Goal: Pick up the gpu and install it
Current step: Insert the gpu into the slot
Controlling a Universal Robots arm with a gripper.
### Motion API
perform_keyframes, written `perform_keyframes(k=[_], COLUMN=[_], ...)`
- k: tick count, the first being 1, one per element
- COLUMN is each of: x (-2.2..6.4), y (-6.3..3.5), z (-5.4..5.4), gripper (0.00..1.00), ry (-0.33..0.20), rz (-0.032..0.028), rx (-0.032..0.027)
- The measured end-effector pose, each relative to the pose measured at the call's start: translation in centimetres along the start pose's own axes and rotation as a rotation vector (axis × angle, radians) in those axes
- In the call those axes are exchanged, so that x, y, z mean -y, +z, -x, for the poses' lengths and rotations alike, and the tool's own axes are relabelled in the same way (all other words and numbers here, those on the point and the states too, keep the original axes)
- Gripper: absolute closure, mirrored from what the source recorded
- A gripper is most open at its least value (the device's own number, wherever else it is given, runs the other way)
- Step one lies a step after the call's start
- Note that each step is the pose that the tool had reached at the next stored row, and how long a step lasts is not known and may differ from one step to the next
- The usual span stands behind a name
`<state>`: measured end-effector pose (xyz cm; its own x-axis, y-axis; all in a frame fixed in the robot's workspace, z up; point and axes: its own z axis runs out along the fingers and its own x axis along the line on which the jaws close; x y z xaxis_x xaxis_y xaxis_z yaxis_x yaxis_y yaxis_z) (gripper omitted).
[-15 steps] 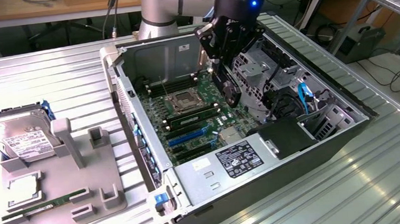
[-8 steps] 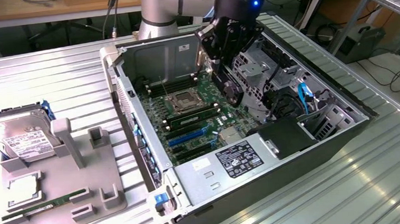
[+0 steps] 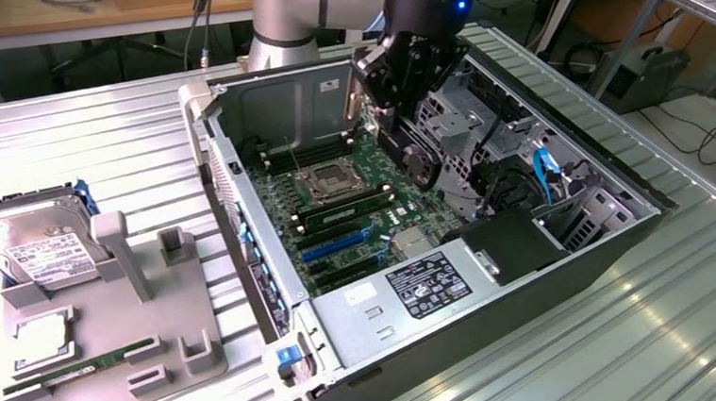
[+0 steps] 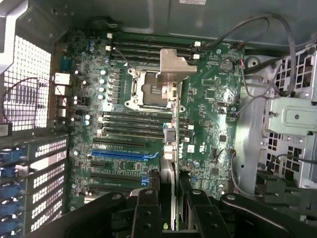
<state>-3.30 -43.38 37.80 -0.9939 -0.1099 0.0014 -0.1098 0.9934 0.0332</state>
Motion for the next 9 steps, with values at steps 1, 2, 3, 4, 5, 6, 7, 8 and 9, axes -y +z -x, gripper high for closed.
perform_keyframes(k=[1, 2, 3, 4, 5, 6, 7, 8, 9], x=[0.00, 0.00, 0.00, 0.00, 0.00, 0.00, 0.00, 0.00, 0.00], y=[0.00, 0.01, 0.01, 0.00, 0.01, 0.01, 0.01, 0.01, 0.01], z=[0.00, 0.00, 0.00, 0.00, 0.00, 0.00, 0.00, 0.00, 0.00], gripper=[0.74, 0.74, 0.74, 0.74, 0.74, 0.74, 0.74, 0.74, 0.74], ry=[-0.017, -0.032, -0.053, -0.068, -0.082, -0.094, -0.105, -0.115, -0.124], rz=[0.0000, 0.0001, 0.0000, 0.0000, 0.0000, -0.0001, -0.0001, -0.0001, -0.0001], rx=[-0.0005, -0.0010, -0.0017, -0.0022, -0.0027, -0.0031, -0.0035, -0.0038, -0.0040])
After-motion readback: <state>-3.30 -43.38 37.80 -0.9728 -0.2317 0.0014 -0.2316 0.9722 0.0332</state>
